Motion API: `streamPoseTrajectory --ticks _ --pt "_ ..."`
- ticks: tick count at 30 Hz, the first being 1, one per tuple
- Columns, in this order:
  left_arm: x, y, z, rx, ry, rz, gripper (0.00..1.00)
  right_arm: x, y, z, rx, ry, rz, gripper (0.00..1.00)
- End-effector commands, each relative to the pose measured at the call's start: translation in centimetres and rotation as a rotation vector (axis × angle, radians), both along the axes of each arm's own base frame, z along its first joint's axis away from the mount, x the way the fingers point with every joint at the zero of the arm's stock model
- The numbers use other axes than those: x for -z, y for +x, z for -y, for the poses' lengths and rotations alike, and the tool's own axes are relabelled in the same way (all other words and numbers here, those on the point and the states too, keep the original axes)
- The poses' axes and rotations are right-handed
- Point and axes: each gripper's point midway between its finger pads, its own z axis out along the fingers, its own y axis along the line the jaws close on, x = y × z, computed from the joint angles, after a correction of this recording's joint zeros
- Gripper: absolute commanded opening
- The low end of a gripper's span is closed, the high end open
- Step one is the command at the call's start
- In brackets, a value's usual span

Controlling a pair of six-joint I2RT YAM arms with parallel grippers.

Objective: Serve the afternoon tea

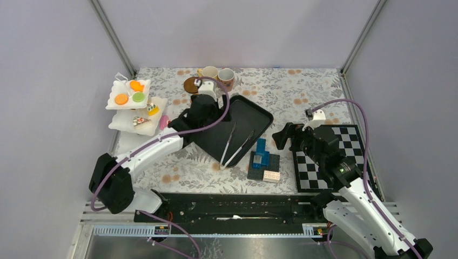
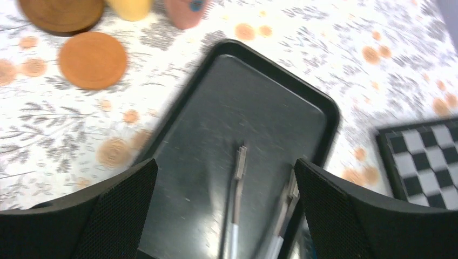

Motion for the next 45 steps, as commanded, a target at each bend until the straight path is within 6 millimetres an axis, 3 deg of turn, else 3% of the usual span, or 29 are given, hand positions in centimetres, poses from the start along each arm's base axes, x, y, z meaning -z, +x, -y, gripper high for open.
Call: streamPoseTrajectory --ticks 1,6,12,19,22,24,30,34,37,45 --pt "-1.8 4.2 -1.3 -0.062 -0.104 0.052 0.99 -1.2 2.0 0.9 0.117 0.036 0.062 1.00" --pt "-1.4 9.0 -2.9 -0.166 -0.033 0.088 0.99 -1.3 5.3 0.8 0.206 0.044 0.110 1.00" --pt "0.0 13.9 -5.3 -0.321 0.009 0.099 0.99 -2.4 12.4 -0.1 0.319 -0.004 0.202 1.00" --pt "3.9 16.0 -7.5 -0.376 -0.005 0.069 0.95 -5.8 21.2 -0.2 0.476 0.167 0.355 1.00" --pt "5.6 17.0 -8.5 -0.387 0.032 0.040 0.82 -5.8 24.2 0.1 0.513 0.210 0.377 1.00" --pt "6.7 17.5 -9.6 -0.415 0.061 0.025 0.75 -4.8 25.6 0.1 0.506 0.178 0.367 1.00" --pt "8.9 19.5 -11.0 -0.454 0.079 -0.034 0.53 -1.5 25.1 2.7 0.546 0.050 0.374 1.00" --pt "10.3 20.5 -11.0 -0.464 0.104 -0.079 0.37 0.1 24.8 3.1 0.534 -0.015 0.372 1.00" --pt "11.4 20.5 -11.3 -0.476 0.125 -0.113 0.35 1.3 24.7 3.3 0.534 -0.027 0.353 1.00" --pt "14.5 20.0 -11.4 -0.458 0.156 -0.200 0.32 1.8 24.2 3.5 0.534 -0.020 0.358 1.00"
